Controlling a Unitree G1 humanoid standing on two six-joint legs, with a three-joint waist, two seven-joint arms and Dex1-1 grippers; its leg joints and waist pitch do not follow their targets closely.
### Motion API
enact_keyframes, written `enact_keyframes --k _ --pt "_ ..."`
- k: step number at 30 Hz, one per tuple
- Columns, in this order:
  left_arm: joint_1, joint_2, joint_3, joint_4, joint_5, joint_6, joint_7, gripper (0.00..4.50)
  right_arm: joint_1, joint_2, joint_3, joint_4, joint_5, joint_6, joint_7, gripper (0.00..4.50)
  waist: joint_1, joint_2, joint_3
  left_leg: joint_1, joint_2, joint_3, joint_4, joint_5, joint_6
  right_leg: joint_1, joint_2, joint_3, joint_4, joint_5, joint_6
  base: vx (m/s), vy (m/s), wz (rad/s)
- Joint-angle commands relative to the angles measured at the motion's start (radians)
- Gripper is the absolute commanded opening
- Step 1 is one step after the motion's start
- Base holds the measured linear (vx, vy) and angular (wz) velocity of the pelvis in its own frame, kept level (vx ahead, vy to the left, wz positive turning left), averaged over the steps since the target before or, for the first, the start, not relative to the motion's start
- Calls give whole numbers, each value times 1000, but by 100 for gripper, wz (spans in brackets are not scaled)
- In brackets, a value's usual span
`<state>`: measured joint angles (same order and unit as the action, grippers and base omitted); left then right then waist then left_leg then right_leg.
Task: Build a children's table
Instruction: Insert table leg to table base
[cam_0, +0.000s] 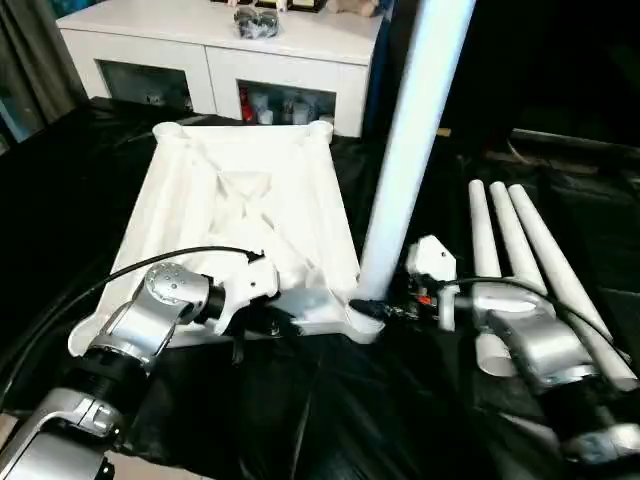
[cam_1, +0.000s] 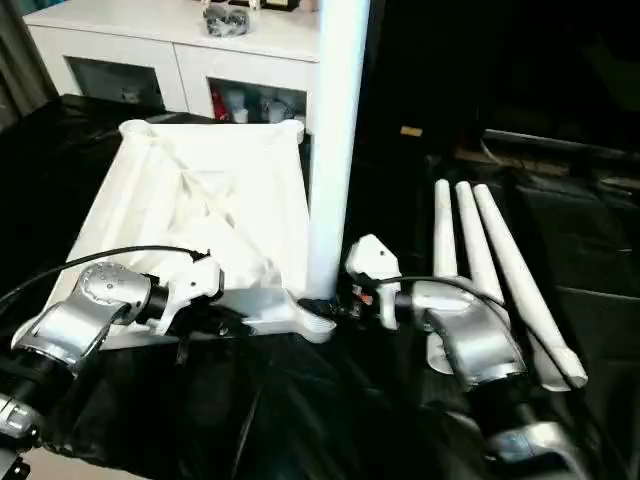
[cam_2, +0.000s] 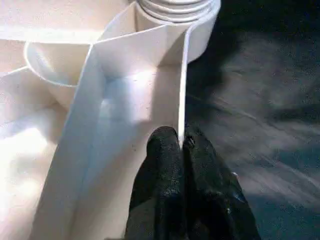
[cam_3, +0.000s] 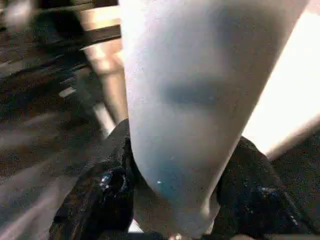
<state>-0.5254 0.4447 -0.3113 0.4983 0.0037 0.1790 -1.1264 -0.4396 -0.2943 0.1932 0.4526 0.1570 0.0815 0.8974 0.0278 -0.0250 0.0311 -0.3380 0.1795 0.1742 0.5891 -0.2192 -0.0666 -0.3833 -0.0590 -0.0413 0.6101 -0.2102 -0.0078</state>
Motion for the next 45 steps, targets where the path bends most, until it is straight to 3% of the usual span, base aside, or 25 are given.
enact_keyframes --k 1,2,4,5,7,10,13,14,17,20,24,31,34,36,37,39,42,44,45 --pt "-39 -47 45 -31 -25 53 93 0 20 29 34 138 -83 38 -125 191 -1 7 -23 -12 53 -36 -96 -319 -32 26 -95 44 -102 -514 -149 -57 15 -17" --pt "-39 -47 45 -32 -25 55 95 0 19 30 32 140 -83 39 -128 191 -4 7 -24 -13 55 -37 -97 -320 -33 26 -94 44 -102 -509 -144 -57 15 -17" --pt "-30 -94 67 -94 -10 140 203 0 -35 89 -29 224 -64 66 -278 191 -5 4 -22 -1 52 -34 -93 -348 -28 13 -91 46 -107 -499 -150 0 0 0" --pt "-22 -121 73 -135 7 187 264 0 -65 122 -59 267 -52 79 -357 191 -5 13 -23 -4 53 -35 -93 -331 -28 16 -93 49 -103 -478 -163 0 0 0" --pt "3 -159 66 -211 16 249 301 0 -97 158 -82 319 -41 101 -426 191 -7 9 -25 -7 54 -33 -93 -310 -27 18 -91 48 -102 -439 -172 0 0 0" --pt "36 -199 25 -282 53 276 325 0 -127 194 -75 383 -49 118 -467 191 -12 7 -28 -13 52 -24 -86 -243 -4 23 -87 50 -93 -313 -210 0 0 0" --pt "53 -230 -16 -300 60 282 332 0 -152 233 -66 433 -61 135 -472 191 -15 0 -30 -18 50 -21 -85 -213 15 29 -85 49 -90 -278 -215 0 0 0" --pt "51 -233 -20 -297 59 285 334 0 -155 236 -62 440 -69 131 -471 191 -14 4 -31 -17 50 -21 -83 -198 17 29 -84 49 -87 -253 -218 0 0 0" --pt "37 -230 -36 -282 68 284 346 0 -172 251 -45 461 -83 132 -454 191 -17 0 -32 -16 50 -19 -82 -176 26 31 -82 48 -82 -196 -234 0 0 0" --pt "35 -229 -39 -290 70 301 355 0 -184 258 -43 482 -90 123 -452 191 -19 2 -28 -13 51 -20 -86 -225 20 27 -83 47 -88 -263 -230 0 0 0" --pt "47 -226 -36 -321 85 330 361 0 -207 263 -52 521 -90 116 -480 191 -24 0 -25 -9 52 -26 -89 -290 -3 18 -85 48 -96 -374 -195 0 0 0" --pt "50 -213 -27 -319 78 309 338 0 -219 266 -83 533 -80 74 -452 191 -28 0 -26 -10 52 -25 -90 -302 -3 16 -84 50 -97 -350 -196 0 0 0" --pt "43 -198 -20 -301 69 258 323 0 -226 263 -97 527 -70 44 -436 261 -28 0 -28 -12 52 -25 -90 -295 0 18 -84 50 -96 -329 -204 0 0 0" --pt "40 -193 -16 -294 67 243 320 0 -227 263 -101 522 -64 41 -424 270 -26 2 -30 -13 51 -23 -89 -277 8 19 -84 51 -95 -305 -211 0 0 0" --pt "39 -188 -15 -288 64 226 310 0 -228 261 -102 518 -61 34 -412 282 -22 1 -36 -11 53 -20 -85 -236 14 20 -83 51 -88 -245 -223 0 0 0" --pt "37 -168 -8 -276 54 194 279 0 -212 248 -93 479 -50 26 -350 305 -15 3 -37 -19 51 -16 -80 -152 38 28 -81 49 -75 -114 -254 0 0 0" --pt "38 -148 -5 -269 43 160 245 0 -182 227 -80 425 -49 12 -291 321 -8 5 -40 -18 51 -13 -74 -93 62 34 -82 48 -66 -22 -280 0 0 0" --pt "38 -133 -8 -267 39 138 221 0 -156 210 -65 380 -56 -3 -258 347 7 8 -46 -15 52 -10 -67 -45 78 36 -84 49 -54 61 -296 0 0 0" --pt "39 -128 -8 -266 37 128 211 0 -145 202 -58 359 -60 -11 -243 355 7 4 -43 -15 51 -9 -69 -36 88 37 -80 47 -52 86 -302 0 0 0"
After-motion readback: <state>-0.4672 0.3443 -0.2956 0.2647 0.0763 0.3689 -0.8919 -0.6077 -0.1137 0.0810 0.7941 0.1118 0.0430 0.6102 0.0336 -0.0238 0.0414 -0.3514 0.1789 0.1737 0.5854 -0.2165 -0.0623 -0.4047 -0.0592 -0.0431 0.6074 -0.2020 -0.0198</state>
